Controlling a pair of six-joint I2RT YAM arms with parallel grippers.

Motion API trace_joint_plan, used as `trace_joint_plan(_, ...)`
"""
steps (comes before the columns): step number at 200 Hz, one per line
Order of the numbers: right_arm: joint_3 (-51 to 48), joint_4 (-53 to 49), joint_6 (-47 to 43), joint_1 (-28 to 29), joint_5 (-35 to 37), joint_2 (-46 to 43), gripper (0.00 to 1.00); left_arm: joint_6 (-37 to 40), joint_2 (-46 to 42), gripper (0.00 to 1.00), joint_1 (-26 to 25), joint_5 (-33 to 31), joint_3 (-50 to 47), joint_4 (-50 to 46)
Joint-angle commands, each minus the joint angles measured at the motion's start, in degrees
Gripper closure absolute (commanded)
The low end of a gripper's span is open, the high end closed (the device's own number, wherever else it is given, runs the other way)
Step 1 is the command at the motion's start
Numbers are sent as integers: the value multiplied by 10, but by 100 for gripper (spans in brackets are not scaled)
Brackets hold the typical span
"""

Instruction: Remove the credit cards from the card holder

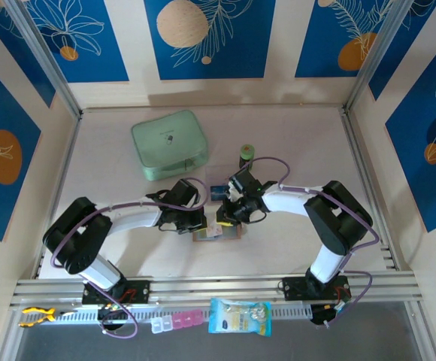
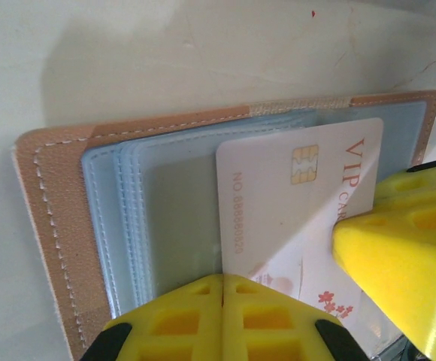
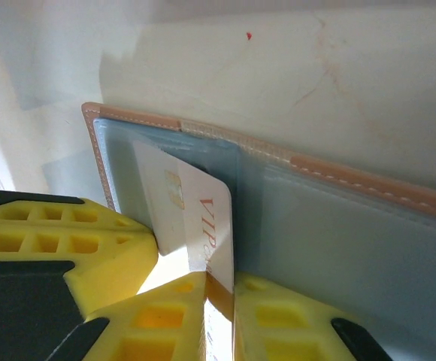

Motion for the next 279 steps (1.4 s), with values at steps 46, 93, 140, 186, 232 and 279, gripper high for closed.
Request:
trace_joint_plan(46, -6, -69, -34, -20, 20, -40, 90, 8, 13, 96, -4, -10, 0, -26)
trace_joint_plan(93, 3, -86, -44, -21, 20, -55, 95, 8, 8, 96, -4, -9, 4, -27)
trace_joint_plan(140, 16, -107, -53, -21, 31, -76, 97, 8, 2, 96, -4, -7, 7, -25)
trace_joint_plan(186, 50, -153, -90, -22, 51, -95, 98, 7, -8, 95, -3, -8, 11, -24)
trace_joint_plan(232, 109, -224, -221, -23, 53, -81, 100, 7, -33, 94, -1, -21, 5, -29)
trace_joint_plan(279, 176, -302, -418, -26, 88, -54, 100, 1, -76, 93, 8, -35, -19, -21)
